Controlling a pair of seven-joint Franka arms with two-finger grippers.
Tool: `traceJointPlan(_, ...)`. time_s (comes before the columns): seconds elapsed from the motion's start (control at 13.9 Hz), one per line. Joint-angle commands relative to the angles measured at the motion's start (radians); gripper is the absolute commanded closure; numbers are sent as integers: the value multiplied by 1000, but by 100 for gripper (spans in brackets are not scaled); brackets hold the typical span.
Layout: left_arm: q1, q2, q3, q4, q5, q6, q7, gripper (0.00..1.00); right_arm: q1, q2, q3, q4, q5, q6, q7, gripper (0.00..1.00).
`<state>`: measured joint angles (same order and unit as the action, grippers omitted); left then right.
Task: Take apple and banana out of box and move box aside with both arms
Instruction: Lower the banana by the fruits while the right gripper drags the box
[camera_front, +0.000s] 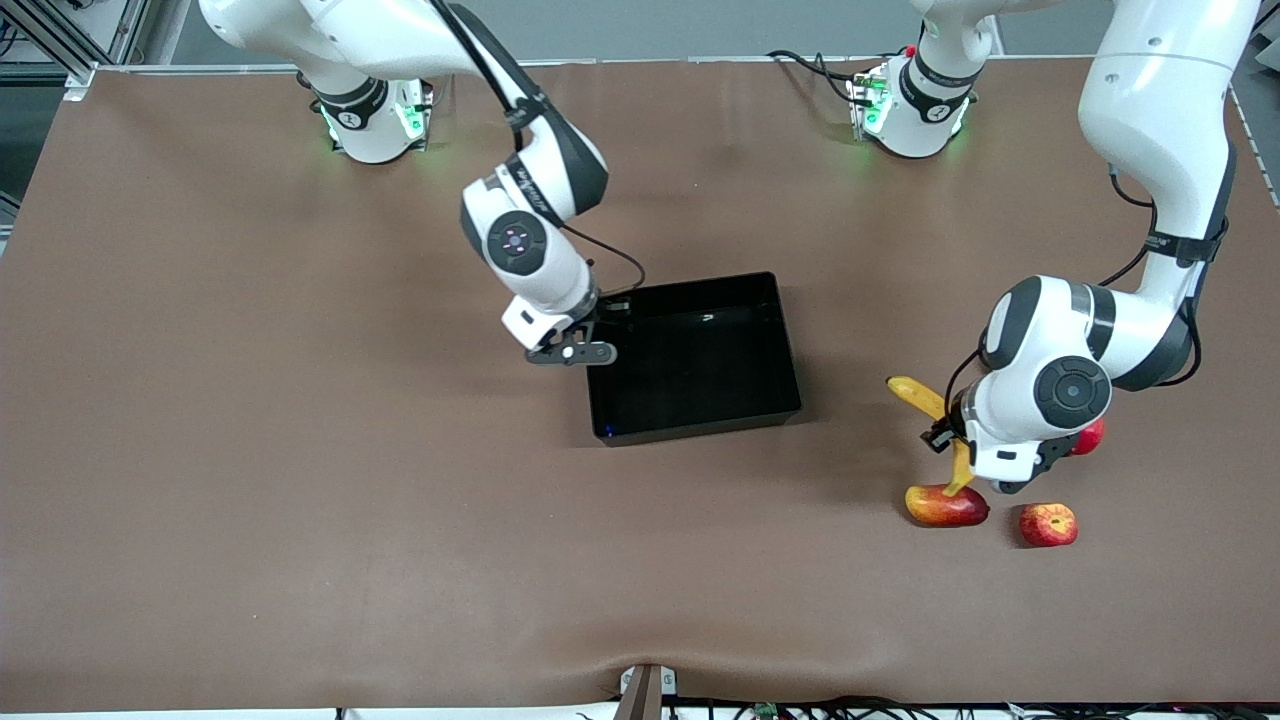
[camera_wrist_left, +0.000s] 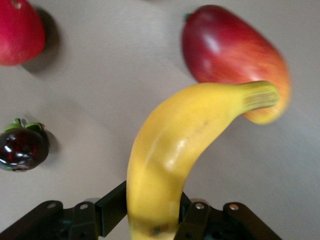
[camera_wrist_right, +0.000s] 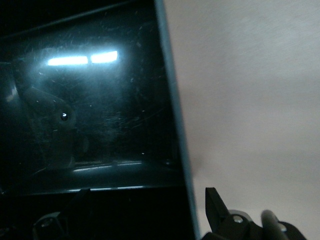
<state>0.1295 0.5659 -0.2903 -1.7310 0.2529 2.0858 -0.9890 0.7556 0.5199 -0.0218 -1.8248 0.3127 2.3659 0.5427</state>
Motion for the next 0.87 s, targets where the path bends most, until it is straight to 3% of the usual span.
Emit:
traceJointPlan(0.0, 44, 14, -6, -21, 28, 25, -39, 99, 47, 58, -12, -2, 22, 93, 17, 25)
traceJointPlan(0.07, 53, 34, -6, -18, 72, 26, -40, 97, 57, 66, -13, 1, 14, 104, 14, 71)
traceJointPlan(0.14, 77, 42, -6, -13, 109, 27, -42, 96, 57, 66, -12, 4, 14, 96, 16, 100)
traceJointPlan(0.5, 105, 58, -6, -13, 117, 36, -42, 85, 44, 39, -33, 16, 9, 13, 5, 100)
traceJointPlan(0.65, 101, 74, -6, -4, 118, 37, -39, 75, 34, -3, -49, 16, 9, -32, 3, 100)
traceJointPlan(0.79, 104, 81, 0, 1, 140, 36, -30, 63, 10, -61, -75, 38, 9, -164, 5, 100)
